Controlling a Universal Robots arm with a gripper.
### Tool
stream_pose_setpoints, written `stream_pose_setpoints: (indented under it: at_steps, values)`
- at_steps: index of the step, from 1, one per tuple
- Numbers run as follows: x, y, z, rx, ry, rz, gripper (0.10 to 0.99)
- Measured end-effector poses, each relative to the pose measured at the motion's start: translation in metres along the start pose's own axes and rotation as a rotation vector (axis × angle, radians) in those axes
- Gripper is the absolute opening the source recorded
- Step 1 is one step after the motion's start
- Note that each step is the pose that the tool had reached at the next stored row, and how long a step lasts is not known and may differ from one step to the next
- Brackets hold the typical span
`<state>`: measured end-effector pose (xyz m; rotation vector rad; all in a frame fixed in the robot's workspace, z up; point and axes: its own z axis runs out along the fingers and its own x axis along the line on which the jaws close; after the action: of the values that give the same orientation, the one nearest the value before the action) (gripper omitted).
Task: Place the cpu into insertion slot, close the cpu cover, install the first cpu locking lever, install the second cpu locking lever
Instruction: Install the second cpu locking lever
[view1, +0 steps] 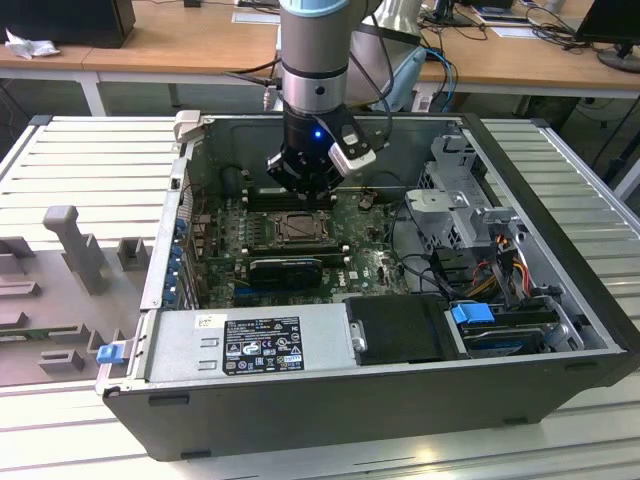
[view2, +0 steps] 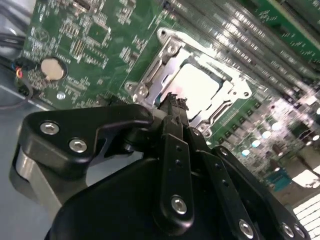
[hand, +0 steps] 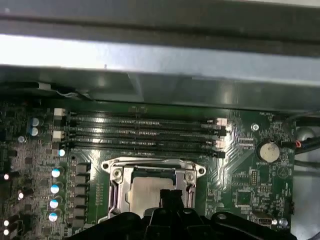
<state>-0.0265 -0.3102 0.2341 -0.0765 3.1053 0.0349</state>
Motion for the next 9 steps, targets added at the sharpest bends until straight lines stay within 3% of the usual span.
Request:
stream_pose_setpoints:
  at_steps: [4,8,9]
  values:
    - [-0.0002,-0.0013,-0.0069,-0.001,0.0074,0.001,0.106]
    - [0.0008,-0.0213,-0.0067,-0.001,0.0080,0.001,0.106]
    - [0.0009,-0.0251,-0.0064,-0.001,0.0130,0.001,0.106]
